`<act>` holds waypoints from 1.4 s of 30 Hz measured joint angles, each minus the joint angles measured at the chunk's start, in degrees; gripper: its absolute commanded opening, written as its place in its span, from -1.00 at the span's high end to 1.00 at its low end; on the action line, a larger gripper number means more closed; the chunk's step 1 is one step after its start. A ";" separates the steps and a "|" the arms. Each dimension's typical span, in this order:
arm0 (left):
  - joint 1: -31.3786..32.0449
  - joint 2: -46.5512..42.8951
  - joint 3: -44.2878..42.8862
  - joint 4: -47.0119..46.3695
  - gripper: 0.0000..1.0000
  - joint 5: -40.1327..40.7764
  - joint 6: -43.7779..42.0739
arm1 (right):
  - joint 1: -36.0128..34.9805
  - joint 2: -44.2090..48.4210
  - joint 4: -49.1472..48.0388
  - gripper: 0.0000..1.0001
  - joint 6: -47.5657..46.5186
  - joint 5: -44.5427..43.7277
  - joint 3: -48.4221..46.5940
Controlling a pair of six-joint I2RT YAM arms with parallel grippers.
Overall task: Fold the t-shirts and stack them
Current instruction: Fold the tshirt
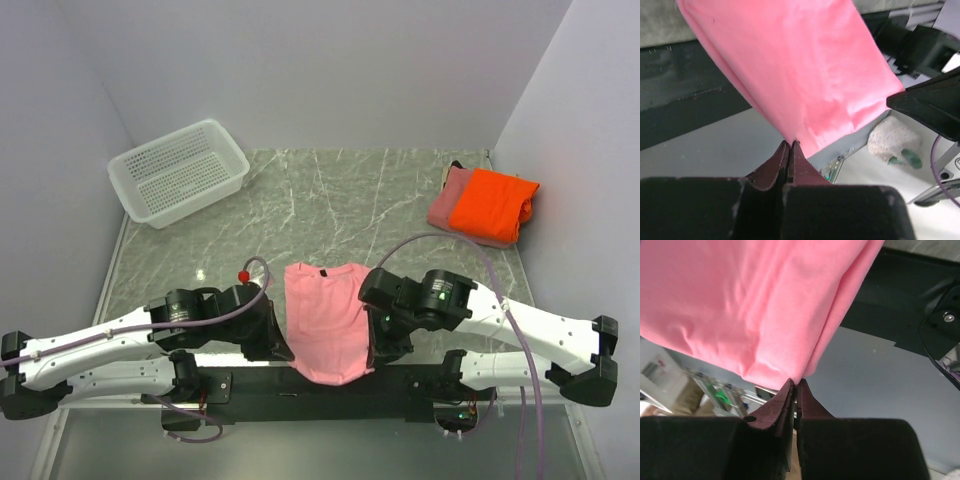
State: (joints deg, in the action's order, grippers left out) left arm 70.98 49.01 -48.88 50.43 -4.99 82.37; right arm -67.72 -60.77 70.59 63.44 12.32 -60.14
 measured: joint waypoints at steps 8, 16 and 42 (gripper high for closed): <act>-10.16 6.71 -2.62 2.25 0.99 2.82 -6.75 | 13.64 -2.71 1.20 1.00 -5.57 -4.92 -2.49; -21.07 12.76 -5.62 -2.05 0.99 3.37 -16.68 | 22.10 -8.81 -1.11 1.00 -14.58 -8.22 -6.64; -31.58 27.80 -7.39 -14.97 0.99 3.39 -31.15 | 33.68 -27.47 -14.53 1.00 -30.47 -12.17 -11.02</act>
State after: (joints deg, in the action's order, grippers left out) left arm 39.40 76.82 -56.27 35.46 -1.61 51.22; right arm -34.04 -88.25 56.05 32.97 0.14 -71.16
